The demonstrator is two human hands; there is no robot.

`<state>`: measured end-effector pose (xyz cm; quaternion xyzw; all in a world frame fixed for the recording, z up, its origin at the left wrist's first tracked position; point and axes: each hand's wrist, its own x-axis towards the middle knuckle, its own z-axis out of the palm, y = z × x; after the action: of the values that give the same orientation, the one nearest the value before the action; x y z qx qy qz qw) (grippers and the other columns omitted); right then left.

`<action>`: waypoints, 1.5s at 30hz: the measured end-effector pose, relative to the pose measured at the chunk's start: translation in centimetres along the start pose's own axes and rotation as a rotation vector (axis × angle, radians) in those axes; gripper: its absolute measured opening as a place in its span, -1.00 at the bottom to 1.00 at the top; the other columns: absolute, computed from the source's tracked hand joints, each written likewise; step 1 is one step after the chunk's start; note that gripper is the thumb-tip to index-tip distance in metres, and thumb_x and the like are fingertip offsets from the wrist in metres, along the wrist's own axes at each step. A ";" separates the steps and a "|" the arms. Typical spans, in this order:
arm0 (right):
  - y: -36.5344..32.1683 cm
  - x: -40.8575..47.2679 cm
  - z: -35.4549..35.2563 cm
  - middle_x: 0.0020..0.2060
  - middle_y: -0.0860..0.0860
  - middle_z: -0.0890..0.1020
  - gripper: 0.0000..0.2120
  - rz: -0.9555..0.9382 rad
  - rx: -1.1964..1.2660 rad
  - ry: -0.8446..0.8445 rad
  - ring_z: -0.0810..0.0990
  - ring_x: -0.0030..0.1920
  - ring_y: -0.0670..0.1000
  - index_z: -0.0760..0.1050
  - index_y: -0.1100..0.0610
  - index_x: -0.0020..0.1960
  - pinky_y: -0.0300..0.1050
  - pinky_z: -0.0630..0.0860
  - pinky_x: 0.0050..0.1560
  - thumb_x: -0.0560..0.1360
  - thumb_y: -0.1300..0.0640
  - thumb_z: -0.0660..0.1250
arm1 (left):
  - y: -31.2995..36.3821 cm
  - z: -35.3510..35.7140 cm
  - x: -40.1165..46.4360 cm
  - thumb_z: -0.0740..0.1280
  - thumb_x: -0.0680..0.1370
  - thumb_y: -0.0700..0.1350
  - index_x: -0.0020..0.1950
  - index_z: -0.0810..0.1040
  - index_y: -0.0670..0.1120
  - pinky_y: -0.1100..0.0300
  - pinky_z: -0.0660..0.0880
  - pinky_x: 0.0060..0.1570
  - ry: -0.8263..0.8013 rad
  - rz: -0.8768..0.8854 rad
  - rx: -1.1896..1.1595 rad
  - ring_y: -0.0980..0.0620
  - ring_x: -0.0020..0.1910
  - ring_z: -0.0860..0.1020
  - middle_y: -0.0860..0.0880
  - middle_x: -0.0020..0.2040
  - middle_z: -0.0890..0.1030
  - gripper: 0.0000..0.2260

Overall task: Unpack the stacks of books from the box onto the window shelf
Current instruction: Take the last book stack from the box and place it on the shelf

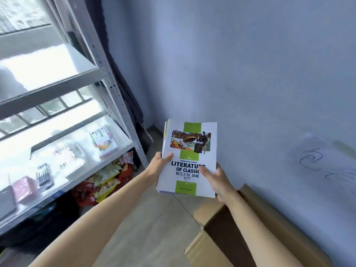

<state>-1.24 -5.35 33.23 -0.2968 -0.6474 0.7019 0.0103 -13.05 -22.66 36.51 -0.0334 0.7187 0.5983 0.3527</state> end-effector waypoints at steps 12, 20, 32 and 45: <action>-15.8 5.6 27.7 -0.14 0.03 0.71 -0.58 -0.206 -0.051 -0.348 0.68 -0.28 -0.13 0.41 0.33 0.27 -0.30 0.55 -0.40 0.51 0.14 0.40 | 12.3 -29.0 -4.0 0.33 0.45 0.07 0.29 0.45 -0.21 -0.26 0.49 0.22 0.236 0.323 -0.055 -0.27 0.07 0.62 -0.29 0.15 0.64 -0.49; -25.9 12.6 40.0 0.04 0.05 0.63 -0.62 -0.478 -0.141 -0.426 0.65 0.07 0.10 0.37 0.09 0.21 0.02 0.61 0.03 0.48 0.06 0.42 | 22.7 -39.6 -1.6 0.38 -0.05 0.58 0.41 0.39 -0.15 -0.21 0.50 0.23 0.591 0.585 -0.138 -0.21 0.19 0.59 -0.24 0.25 0.58 0.22; -33.7 26.4 50.9 0.12 0.18 0.59 -0.47 -0.668 -0.271 -0.579 0.59 0.12 0.18 0.29 0.28 0.30 0.08 0.57 0.13 0.44 0.26 0.46 | 28.4 -48.6 4.8 0.43 0.34 0.20 0.33 0.45 -0.12 -0.26 0.45 0.27 0.640 0.800 -0.147 -0.27 0.20 0.58 -0.22 0.19 0.61 -0.34; -31.6 29.6 53.5 0.18 0.19 0.62 -0.30 -0.549 -0.127 -0.634 0.62 0.19 0.18 0.32 0.17 0.36 0.26 0.53 0.20 0.31 0.30 0.56 | 28.4 -52.0 9.3 0.53 0.14 0.38 0.20 0.52 -0.30 -0.33 0.50 0.14 0.705 0.914 -0.196 -0.36 0.09 0.60 -0.32 0.08 0.64 -0.08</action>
<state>-60.31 -36.70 49.43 0.1171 -0.7156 0.6883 -0.0212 -57.61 -57.10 57.07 0.0508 0.6753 0.7063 -0.2063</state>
